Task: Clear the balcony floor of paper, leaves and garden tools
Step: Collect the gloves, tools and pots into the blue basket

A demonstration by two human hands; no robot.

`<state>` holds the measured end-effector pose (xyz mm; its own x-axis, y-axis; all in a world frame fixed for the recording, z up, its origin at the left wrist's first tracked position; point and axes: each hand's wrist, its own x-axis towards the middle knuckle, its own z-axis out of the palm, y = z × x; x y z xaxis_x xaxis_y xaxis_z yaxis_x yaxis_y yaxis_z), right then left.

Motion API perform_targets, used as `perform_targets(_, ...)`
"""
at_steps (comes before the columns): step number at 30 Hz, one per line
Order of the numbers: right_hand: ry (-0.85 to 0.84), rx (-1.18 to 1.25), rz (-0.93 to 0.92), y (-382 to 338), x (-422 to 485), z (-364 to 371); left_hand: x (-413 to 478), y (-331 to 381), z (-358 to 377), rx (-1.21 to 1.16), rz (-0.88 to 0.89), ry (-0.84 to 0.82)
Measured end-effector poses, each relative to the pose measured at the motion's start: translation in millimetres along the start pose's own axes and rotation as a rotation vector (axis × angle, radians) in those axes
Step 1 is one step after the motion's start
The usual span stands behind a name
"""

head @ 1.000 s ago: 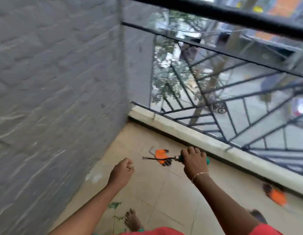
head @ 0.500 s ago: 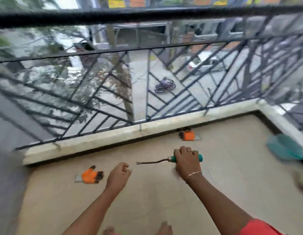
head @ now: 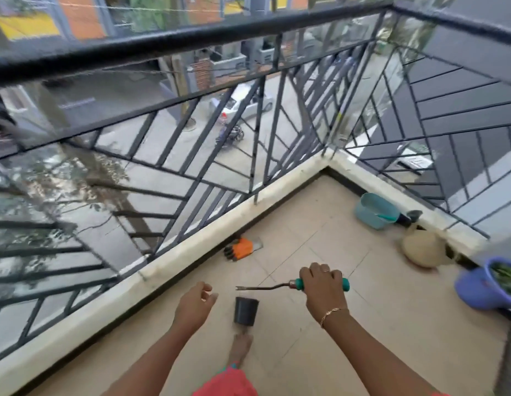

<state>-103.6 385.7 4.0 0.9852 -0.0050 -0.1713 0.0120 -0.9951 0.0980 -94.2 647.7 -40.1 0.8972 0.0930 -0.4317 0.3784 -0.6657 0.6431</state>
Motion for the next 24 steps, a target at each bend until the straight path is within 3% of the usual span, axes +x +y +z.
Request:
perform_targets(8,-0.036,0.040,0.214,79.3,98.3,-35.8,144.1,113.3,7.5,0.211,0.203,-0.091)
perform_targets(12,-0.030,0.094,0.405,125.8,123.2,-33.0,200.3,168.9,28.0,0.246,0.265,-0.104)
perform_targets(17,-0.014,0.051,0.561,200.0,157.4,-14.1,241.8,238.3,86.3,0.301,0.381,-0.185)
perform_targets(24,-0.077,0.066,0.579,339.4,223.3,6.6,306.7,364.4,184.6,0.317,0.470,-0.264)
